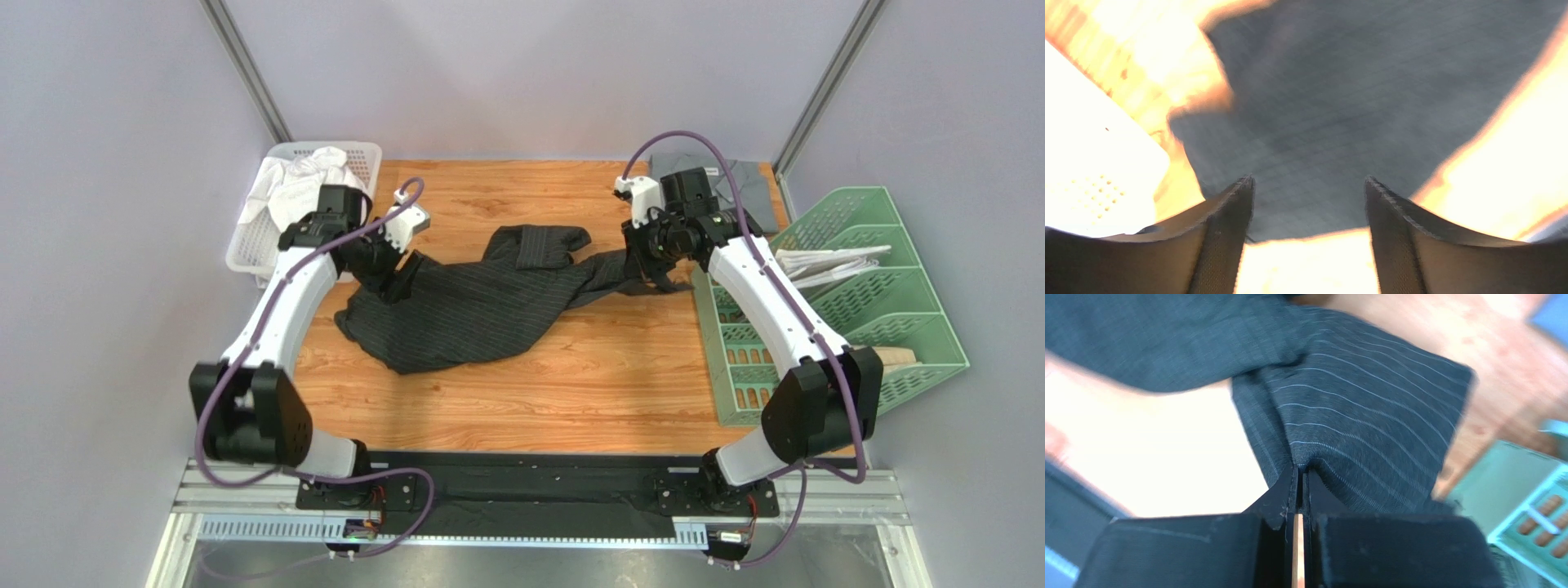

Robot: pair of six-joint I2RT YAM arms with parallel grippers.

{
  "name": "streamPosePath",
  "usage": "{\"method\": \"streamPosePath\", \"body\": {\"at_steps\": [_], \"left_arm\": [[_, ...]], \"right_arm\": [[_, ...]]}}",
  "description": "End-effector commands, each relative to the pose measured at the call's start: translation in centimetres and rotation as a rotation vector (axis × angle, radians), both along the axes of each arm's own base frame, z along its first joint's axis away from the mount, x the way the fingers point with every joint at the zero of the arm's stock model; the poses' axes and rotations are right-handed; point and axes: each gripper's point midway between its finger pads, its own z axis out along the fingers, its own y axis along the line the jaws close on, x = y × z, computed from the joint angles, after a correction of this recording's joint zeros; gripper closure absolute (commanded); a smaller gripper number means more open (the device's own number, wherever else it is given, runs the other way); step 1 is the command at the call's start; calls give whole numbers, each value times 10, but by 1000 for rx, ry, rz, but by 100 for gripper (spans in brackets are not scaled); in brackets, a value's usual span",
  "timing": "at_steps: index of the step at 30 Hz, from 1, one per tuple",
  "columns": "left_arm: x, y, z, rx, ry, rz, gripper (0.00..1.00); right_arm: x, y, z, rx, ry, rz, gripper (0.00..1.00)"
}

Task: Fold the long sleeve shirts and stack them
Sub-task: Flatten the shirt out

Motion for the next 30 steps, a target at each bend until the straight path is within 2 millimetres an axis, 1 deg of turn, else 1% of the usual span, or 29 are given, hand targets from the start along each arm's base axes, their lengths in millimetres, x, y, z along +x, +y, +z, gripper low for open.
{"method": "streamPosePath", "body": {"at_steps": [1, 2, 3, 4, 5, 6, 7, 8, 9, 10, 11, 12, 13, 14, 15, 16, 17, 18, 19, 20, 21, 22, 23, 24, 25, 27, 28, 29, 30], "left_arm": [[-70, -23, 6, -90, 74, -153, 24], [-82, -22, -1, -78, 80, -177, 23], [-88, -23, -7, -68, 87, -194, 22], [-88, -24, -12, -54, 72, -210, 22], [-99, -29, -27, -28, 90, -247, 22], [-99, -26, -36, 30, 80, -257, 21], [-91, -31, -41, 58, 34, -280, 21], [-98, -39, -56, 84, 50, -322, 21], [-94, -38, -62, 122, 38, -318, 20], [-86, -47, -66, 134, 4, -337, 19], [-84, -48, -79, 155, 36, -344, 19], [-78, -45, -86, 195, 39, -321, 19], [-68, -47, -91, 212, 23, -321, 19], [-66, -45, -104, 238, 61, -327, 19], [-63, -41, -108, 270, 73, -319, 26], [-60, -38, -111, 289, 106, -312, 42], [-63, -40, -107, 261, 131, -315, 79], [-78, -39, -100, 229, 202, -322, 91], [-70, -37, -73, 167, 154, -283, 100], [-75, -46, -55, 67, 141, -294, 100], [-86, -44, -40, 28, 159, -290, 100], [-78, -40, -11, -6, 84, -267, 100], [-81, -43, 1, -32, 68, -280, 100], [-91, -43, 7, -41, 97, -291, 100], [-90, -47, 15, -56, 96, -306, 100], [-94, -54, 14, -100, 165, -308, 100], [-86, -58, 8, -113, 213, -311, 100], [-82, -60, 5, -115, 240, -295, 100], [-72, -59, 2, -112, 237, -272, 100]], "right_arm": [[-25, 10, 22, 38, 18, 85, 100], [-24, 9, 30, 35, -5, 86, 100], [-21, 9, 42, 40, -40, 88, 100], [-23, 10, 53, 53, -66, 93, 100], [-25, 12, 61, 69, -86, 104, 100], [-26, 16, 73, 94, -110, 119, 100], [-28, 18, 80, 111, -124, 128, 100], [-32, 19, 93, 128, -156, 137, 100], [-35, 22, 100, 147, -169, 148, 100], [-36, 23, 111, 158, -197, 157, 100], [-39, 23, 122, 166, -225, 165, 100], [-43, 24, 128, 177, -234, 179, 100], [-44, 24, 139, 178, -270, 197, 100], [-45, 24, 145, 178, -287, 203, 100], [-48, 22, 152, 175, -311, 200, 100], [-47, 20, 162, 165, -346, 200, 100], [-46, 18, 167, 155, -369, 197, 100], [-45, 9, 174, 125, -403, 168, 100], [-44, 4, 181, 102, -436, 160, 100], [-42, -1, 190, 87, -473, 147, 100], [-38, -11, 198, 55, -514, 108, 100], [-35, -17, 203, 36, -541, 90, 100], [-31, -21, 206, 17, -563, 82, 100], [-25, -26, 209, -2, -585, 61, 100], [-17, -25, 203, -13, -573, 62, 100], [-4, -20, 194, -3, -550, 65, 100], [10, -14, 175, -7, -497, 70, 100], [19, -12, 166, -20, -472, 61, 100], [30, -8, 164, -23, -476, 59, 100]]}}
